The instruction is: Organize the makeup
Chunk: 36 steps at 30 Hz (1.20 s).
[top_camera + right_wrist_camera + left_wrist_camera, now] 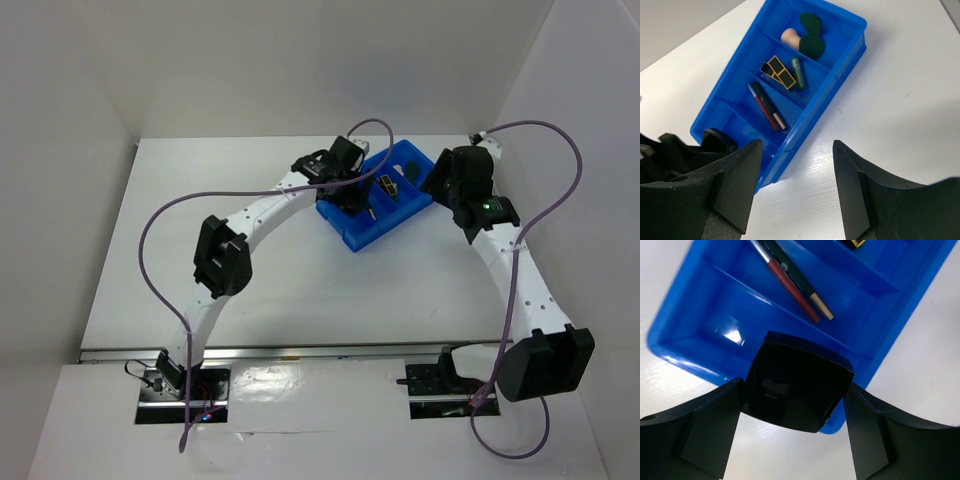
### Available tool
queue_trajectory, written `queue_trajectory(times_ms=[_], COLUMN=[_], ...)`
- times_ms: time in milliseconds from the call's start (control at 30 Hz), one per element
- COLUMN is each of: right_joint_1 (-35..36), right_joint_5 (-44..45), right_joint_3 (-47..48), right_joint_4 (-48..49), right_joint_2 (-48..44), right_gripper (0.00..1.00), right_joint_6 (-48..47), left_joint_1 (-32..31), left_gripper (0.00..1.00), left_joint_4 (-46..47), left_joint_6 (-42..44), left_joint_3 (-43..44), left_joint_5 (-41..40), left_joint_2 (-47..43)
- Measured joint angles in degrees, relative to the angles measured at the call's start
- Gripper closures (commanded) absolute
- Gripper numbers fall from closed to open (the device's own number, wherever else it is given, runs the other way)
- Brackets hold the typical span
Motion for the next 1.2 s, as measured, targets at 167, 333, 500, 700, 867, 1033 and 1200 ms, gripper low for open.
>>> queue_trajectory(times_ms=[167, 333, 500, 700, 867, 1033, 1200], right_joint_1=[-2.54, -4.44, -4.98, -5.31, -5.62, -6.1, -6.1], right_joint_5=[-2.84, -5.16, -6.91, -7.74, -8.15, -8.87, -9.2], right_joint_3=[-1.86, -2.47, -2.95, -3.04, -3.06, -3.06, -3.06], right_joint_4=[-0.02, 0.04, 0.13, 0.17, 0.15, 0.15, 0.15], right_joint_2=[-0.04, -0.04, -0.04, -0.04, -0.04, -0.04, -0.04], right_gripper=[0.34, 0.34, 0.34, 0.34, 0.34, 0.34, 0.34], right_joint_6=[-0.02, -0.04, -0.04, -0.04, -0.04, -0.04, -0.04], left_joint_1=[-0.13, -0.28, -1.03, -1.42, -1.68, -1.75, -1.75], left_gripper=[0.52, 0.41, 0.41, 0.41, 0.3, 0.06, 0.01], left_joint_4=[-0.57, 0.17, 1.01, 2.4, 2.69, 2.62, 2.54], left_joint_6=[1.11, 2.75, 3.04, 3.19, 4.17, 4.33, 4.55], left_joint_3=[0.04, 0.5, 0.5, 1.22, 2.1, 2.1, 2.1], left_joint_5=[-0.42, -1.86, -2.56, -2.51, -2.51, -2.12, -1.4], left_joint_2=[2.99, 3.87, 4.39, 7.41, 8.83, 8.83, 8.59])
